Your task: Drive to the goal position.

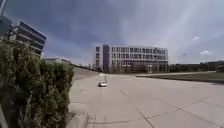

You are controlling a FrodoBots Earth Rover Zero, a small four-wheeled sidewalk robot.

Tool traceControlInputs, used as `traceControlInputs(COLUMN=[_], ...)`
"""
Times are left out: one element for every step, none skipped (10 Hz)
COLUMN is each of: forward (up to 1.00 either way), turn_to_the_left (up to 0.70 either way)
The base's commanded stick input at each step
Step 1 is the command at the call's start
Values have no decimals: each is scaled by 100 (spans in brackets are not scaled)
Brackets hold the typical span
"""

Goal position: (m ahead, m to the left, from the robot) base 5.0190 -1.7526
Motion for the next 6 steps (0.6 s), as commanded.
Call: traceControlInputs(forward=[0, 0, 0, 0, 2, 52], turn_to_the_left=[0, 0, 0, 0, 0, 0])
